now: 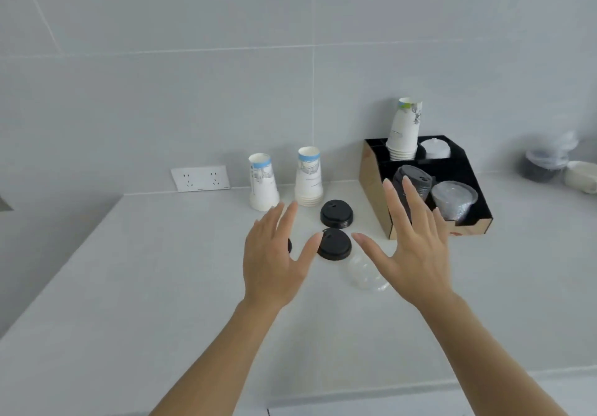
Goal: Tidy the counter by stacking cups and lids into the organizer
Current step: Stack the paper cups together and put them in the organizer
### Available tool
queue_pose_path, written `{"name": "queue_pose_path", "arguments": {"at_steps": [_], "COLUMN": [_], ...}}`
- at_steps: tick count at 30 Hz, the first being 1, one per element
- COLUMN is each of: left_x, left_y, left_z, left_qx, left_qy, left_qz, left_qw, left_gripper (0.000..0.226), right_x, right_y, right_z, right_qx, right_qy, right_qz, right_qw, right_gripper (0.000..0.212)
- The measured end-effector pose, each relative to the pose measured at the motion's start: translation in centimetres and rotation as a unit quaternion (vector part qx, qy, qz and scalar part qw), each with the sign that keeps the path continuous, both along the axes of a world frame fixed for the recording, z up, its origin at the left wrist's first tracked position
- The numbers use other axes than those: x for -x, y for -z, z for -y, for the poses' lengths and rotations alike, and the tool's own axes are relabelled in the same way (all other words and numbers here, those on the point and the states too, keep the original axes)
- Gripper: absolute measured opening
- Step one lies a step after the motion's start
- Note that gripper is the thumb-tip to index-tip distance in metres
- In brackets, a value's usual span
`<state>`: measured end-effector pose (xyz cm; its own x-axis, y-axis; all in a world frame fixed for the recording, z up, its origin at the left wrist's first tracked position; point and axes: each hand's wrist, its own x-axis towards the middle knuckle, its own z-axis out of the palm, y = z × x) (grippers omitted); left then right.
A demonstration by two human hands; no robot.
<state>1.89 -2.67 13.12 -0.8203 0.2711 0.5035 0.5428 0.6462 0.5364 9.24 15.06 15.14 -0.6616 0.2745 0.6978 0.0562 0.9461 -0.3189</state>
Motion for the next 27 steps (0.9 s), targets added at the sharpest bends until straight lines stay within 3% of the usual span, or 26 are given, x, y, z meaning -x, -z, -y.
{"name": "queue_pose_path", "arguments": {"at_steps": [10, 19, 27], "left_x": [6.1, 13.8, 19.5], "left_y": [-0.8, 0.2, 1.7], "left_z": [4.0, -1.4, -5.8], "left_qx": [0.002, -0.005, -0.028], "left_qy": [-0.084, -0.083, -0.083], "left_qz": [0.004, -0.003, 0.049], "left_qw": [0.996, 0.997, 0.995], "left_gripper": [0.077, 0.074, 0.075], "right_x": [9.2, 17.6, 24.5], "right_y": [-1.3, 0.0, 1.2], "right_z": [2.5, -2.4, -6.3], "right_qx": [-0.01, -0.002, 0.017], "right_qy": [-0.071, -0.087, -0.101], "right_qz": [-0.006, 0.016, 0.036], "right_qw": [0.997, 0.996, 0.994], "right_gripper": [0.076, 0.08, 0.083]}}
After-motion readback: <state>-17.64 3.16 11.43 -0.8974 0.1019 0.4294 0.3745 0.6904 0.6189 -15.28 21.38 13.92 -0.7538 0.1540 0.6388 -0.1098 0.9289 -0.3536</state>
